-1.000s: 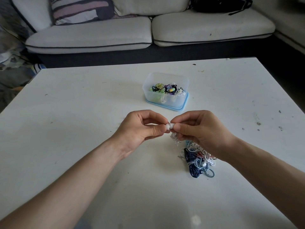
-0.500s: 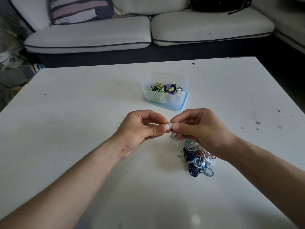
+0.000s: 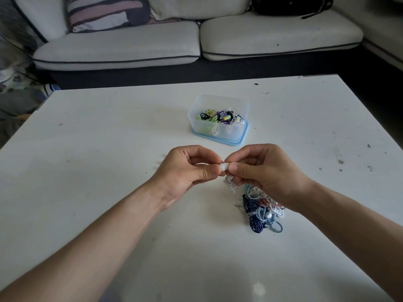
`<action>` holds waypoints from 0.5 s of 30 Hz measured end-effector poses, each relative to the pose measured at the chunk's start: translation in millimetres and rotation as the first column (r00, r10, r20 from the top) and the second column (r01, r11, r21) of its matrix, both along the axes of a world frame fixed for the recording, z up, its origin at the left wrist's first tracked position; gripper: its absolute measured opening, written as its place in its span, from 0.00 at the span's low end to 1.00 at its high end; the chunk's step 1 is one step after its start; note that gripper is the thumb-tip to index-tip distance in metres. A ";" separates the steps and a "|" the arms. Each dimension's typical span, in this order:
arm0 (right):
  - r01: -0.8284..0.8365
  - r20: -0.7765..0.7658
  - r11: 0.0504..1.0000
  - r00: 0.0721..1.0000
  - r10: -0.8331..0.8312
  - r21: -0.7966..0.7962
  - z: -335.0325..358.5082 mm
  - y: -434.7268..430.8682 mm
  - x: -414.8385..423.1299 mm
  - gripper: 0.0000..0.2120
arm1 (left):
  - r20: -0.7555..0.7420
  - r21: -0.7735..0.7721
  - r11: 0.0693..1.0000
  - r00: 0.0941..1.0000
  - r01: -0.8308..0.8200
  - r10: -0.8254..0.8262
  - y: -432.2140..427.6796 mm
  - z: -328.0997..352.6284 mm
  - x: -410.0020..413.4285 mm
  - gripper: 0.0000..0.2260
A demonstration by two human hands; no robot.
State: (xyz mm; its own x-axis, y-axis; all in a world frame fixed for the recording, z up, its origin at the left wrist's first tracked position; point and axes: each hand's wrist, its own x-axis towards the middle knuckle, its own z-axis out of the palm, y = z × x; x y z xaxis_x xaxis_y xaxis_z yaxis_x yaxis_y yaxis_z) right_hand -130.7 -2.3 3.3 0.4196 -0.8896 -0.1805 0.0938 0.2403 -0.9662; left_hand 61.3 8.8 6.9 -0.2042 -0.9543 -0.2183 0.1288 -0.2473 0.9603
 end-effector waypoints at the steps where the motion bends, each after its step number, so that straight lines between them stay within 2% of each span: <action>1: -0.003 0.009 1.000 1.000 0.003 0.008 0.3 -0.3 -0.2 0.07 | -0.006 0.000 1.000 1.000 0.001 -0.001 -0.3 -0.2 0.0 0.07; 6: 0.002 0.070 0.996 0.997 -0.008 0.088 -1.2 -2.4 -1.3 0.07 | -0.024 -0.034 0.999 0.999 0.021 -0.022 -2.0 0.5 1.6 0.07; 10: 0.045 0.061 0.992 0.997 -0.053 0.118 -2.1 -1.4 0.8 0.10 | 0.161 -0.147 0.988 0.987 0.047 -0.023 -0.2 3.5 -2.5 0.09; 12: 0.061 0.066 0.988 0.995 -0.071 0.144 -0.5 -1.1 1.9 0.06 | 0.210 -0.198 0.979 0.978 0.042 0.000 0.0 1.8 -3.2 0.12; 15: 0.107 0.125 0.973 0.983 -0.134 0.202 1.0 -1.4 3.2 0.02 | 0.326 -0.215 0.974 0.945 0.069 0.005 -0.4 -6.1 -1.5 0.21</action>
State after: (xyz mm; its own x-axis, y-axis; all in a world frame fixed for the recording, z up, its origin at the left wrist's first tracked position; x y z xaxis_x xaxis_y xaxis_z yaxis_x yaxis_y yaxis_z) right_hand -127.5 -3.7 4.3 0.3440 -0.8887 -0.3030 0.2618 0.4006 -0.8780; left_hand 59.9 8.4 0.8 -0.1891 -0.9799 -0.0628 -0.2012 -0.0239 0.9793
